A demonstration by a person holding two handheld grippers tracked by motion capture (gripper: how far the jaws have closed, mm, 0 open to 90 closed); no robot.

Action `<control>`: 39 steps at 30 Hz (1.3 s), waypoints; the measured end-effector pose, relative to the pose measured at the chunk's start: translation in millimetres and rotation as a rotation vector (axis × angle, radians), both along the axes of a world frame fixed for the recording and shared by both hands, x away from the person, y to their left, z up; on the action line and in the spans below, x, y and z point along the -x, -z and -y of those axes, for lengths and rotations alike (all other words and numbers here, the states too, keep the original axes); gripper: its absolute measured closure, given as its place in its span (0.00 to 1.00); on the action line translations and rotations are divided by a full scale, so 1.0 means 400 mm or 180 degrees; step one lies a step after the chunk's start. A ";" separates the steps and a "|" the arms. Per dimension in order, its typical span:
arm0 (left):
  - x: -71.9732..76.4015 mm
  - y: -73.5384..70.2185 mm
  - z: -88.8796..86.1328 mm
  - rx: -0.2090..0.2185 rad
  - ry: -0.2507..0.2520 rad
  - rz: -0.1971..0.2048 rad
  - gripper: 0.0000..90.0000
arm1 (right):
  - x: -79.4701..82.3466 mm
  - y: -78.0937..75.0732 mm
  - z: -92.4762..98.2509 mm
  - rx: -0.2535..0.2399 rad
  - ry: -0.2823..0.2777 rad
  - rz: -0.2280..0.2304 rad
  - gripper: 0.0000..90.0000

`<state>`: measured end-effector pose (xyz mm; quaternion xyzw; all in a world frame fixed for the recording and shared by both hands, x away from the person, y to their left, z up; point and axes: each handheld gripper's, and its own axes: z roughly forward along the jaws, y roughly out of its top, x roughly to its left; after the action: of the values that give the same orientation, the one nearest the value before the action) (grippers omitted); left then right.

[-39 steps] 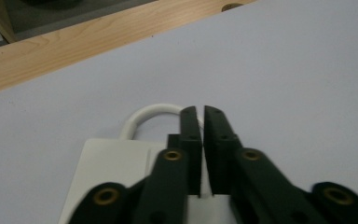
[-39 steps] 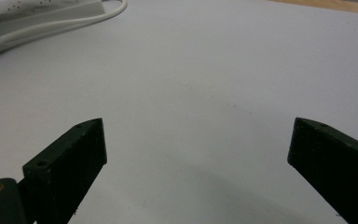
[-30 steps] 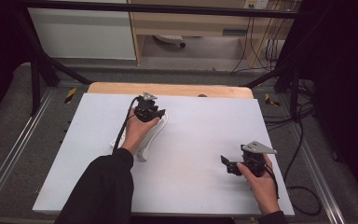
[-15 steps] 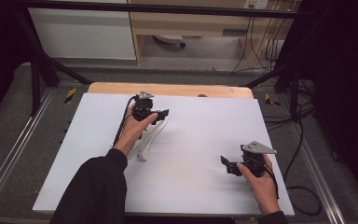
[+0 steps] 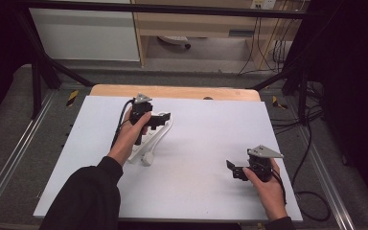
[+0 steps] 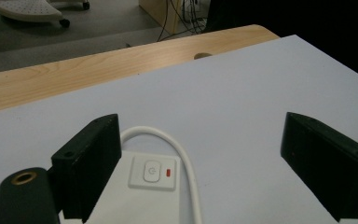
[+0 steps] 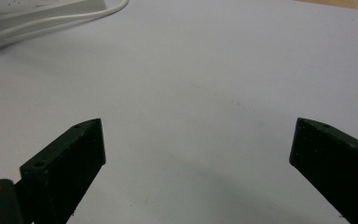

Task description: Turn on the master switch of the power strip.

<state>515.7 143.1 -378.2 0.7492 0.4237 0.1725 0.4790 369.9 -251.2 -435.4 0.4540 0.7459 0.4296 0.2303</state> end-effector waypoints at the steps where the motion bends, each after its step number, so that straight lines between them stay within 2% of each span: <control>1: 0.006 -0.004 -0.006 0.0003 0.0009 0.0008 0.13 | 0.000 0.000 0.000 -0.0002 0.0000 -0.0001 0.04; 5: 0.030 -0.017 -0.027 0.0089 0.0026 0.0012 0.11 | -0.001 0.000 0.000 -0.0007 -0.0010 -0.0001 0.04; 12: 0.071 -0.028 -0.061 0.0072 0.0051 0.0075 0.10 | -0.001 0.000 0.000 -0.0014 -0.0016 -0.0005 0.04; 23: 0.133 -0.020 -0.116 0.0084 0.0028 0.0093 0.10 | -0.002 0.002 -0.003 0.0003 -0.0036 -0.0013 0.04; 28: 0.166 -0.016 -0.147 0.0157 0.0062 0.0084 0.11 | -0.001 0.002 -0.002 -0.0005 -0.0025 -0.0010 0.04; 39: 0.251 -0.006 -0.233 0.0225 -0.0055 0.0200 0.10 | -0.001 0.004 -0.005 -0.0001 -0.0031 -0.0036 0.04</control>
<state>415.3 236.2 -375.7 0.7223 0.4207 0.1851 0.5167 370.3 -249.4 -437.2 0.4529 0.7492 0.4283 0.2239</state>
